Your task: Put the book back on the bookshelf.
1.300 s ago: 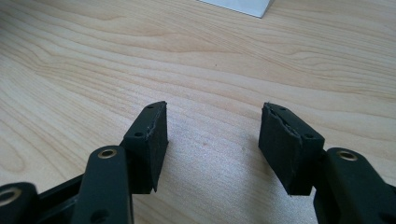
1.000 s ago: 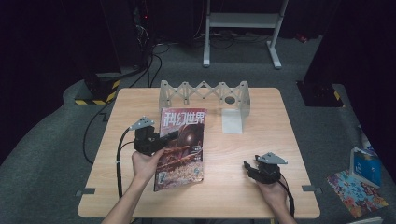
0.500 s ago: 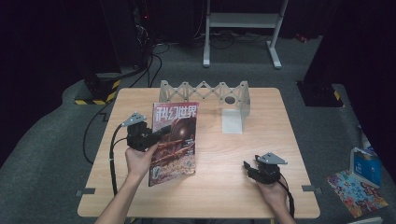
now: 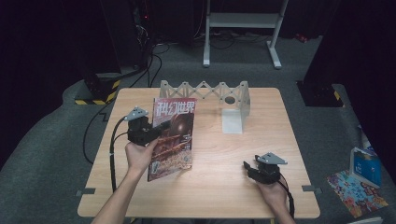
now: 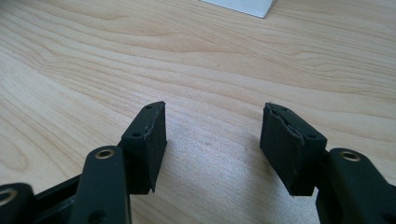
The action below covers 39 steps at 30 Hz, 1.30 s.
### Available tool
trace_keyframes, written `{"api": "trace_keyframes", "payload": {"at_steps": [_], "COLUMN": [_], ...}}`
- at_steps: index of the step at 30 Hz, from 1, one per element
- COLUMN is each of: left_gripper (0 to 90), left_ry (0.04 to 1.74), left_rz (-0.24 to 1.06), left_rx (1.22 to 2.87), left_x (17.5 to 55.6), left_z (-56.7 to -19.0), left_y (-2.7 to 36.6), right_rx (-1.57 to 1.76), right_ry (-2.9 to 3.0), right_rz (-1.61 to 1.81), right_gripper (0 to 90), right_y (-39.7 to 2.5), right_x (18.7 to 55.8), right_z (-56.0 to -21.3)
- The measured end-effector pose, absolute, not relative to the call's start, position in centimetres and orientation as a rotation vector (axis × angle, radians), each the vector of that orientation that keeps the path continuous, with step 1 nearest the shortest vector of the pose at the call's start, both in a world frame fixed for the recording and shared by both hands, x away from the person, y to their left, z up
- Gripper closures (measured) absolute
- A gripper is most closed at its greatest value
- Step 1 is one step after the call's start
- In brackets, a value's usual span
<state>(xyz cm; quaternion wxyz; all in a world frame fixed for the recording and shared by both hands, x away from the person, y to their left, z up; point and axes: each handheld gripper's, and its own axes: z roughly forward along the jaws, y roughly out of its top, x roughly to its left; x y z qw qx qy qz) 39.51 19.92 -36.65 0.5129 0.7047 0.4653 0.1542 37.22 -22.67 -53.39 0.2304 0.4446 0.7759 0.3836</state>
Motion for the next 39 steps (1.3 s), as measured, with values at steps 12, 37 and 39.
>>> {"api": "trace_keyframes", "payload": {"at_steps": [12, 37, 39], "left_gripper": [83.9, 83.9, 83.9], "left_ry": [1.098, 1.122, 1.122], "left_rz": [0.418, 0.559, 0.567], "left_rx": [1.709, 1.724, 1.726], "left_x": [40.1, 42.0, 42.4], "left_z": [-35.4, -33.9, -33.7], "left_y": [19.7, 19.7, 19.6], "right_rx": [1.226, 1.221, 1.218], "right_ry": [2.133, 2.139, 2.14], "right_rz": [1.055, 1.058, 1.059], "right_gripper": [40.9, 40.3, 40.3], "right_y": [-22.6, -22.6, -22.6], "right_x": [37.2, 37.2, 37.2], "right_z": [-53.4, -53.4, -53.4]}}
